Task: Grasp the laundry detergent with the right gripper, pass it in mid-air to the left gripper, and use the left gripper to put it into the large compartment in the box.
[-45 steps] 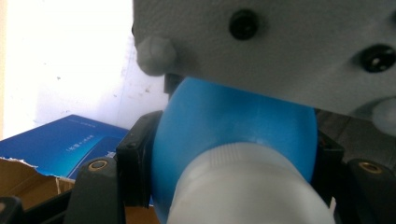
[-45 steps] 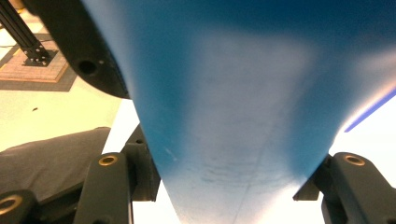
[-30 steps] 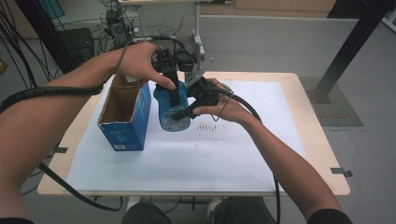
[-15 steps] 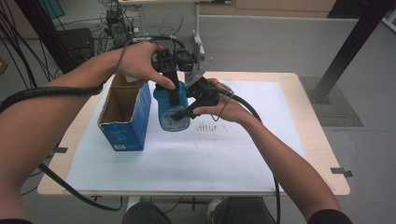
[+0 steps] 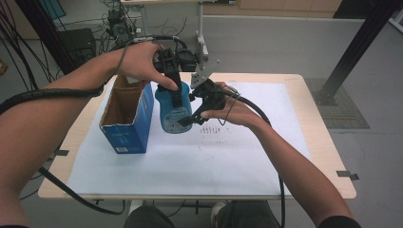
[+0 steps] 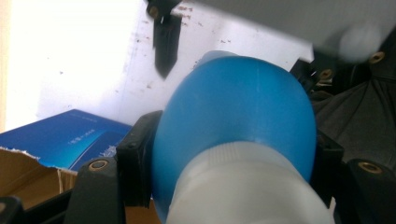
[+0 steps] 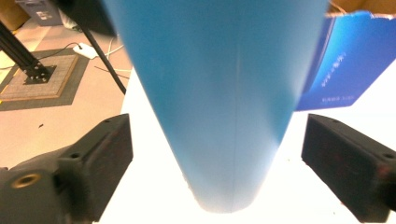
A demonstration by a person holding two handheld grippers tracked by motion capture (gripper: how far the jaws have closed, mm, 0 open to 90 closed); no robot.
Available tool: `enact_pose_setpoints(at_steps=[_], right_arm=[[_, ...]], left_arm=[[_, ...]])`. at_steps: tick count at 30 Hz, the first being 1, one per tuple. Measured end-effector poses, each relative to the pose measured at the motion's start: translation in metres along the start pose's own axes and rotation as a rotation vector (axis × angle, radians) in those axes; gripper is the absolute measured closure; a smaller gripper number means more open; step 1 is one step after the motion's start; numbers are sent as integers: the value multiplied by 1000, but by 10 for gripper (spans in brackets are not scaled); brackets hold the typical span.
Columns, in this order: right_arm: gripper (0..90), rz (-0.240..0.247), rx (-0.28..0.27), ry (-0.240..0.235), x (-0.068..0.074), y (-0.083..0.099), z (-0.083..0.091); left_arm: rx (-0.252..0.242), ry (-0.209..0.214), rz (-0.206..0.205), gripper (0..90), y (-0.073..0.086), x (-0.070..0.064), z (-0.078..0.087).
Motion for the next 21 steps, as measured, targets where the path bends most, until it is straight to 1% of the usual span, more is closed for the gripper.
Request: enact_pose_setpoints(at_steps=[1,2,3,4,6,11,15,16,18,19,21], right_arm=[[45,-8,9,26,-1,2,1],[44,-18,23,46,-1,5,2],[25,-44,37,64,-2,8,4],[4,-53,45,68,-2,10,5],[5,-68,52,79,-2,15,10],[4,-117,50,125,-2,24,33],[4,-144,77,167,-3,35,51],[3,-148,87,175,-4,38,55],[3,-168,111,183,-5,44,64],[4,-175,122,199,-6,48,69],[3,-200,132,216,-8,53,79]], left_arm=[[-1,1,7,356,1,1,1],[-2,2,18,356,1,1,2],[-6,2,23,356,2,2,2],[-3,2,32,356,3,3,3],[-2,-5,51,356,5,5,6],[-5,-3,130,356,9,9,13],[-10,-4,196,356,13,13,21],[-10,-8,206,356,14,14,23],[-13,-30,231,356,17,18,31],[-14,-41,248,356,18,20,34],[-12,-63,283,356,22,24,42]])
Point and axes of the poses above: each handheld gripper's, and its own axes: z roughly backward along the jaws, y roughly out of its underside, x roughly to its left, the point moved 7 cm from there along -z, roughly forward along the jaws, and after that the axes turned 3 degrees about -x, right-handed, at the moved point
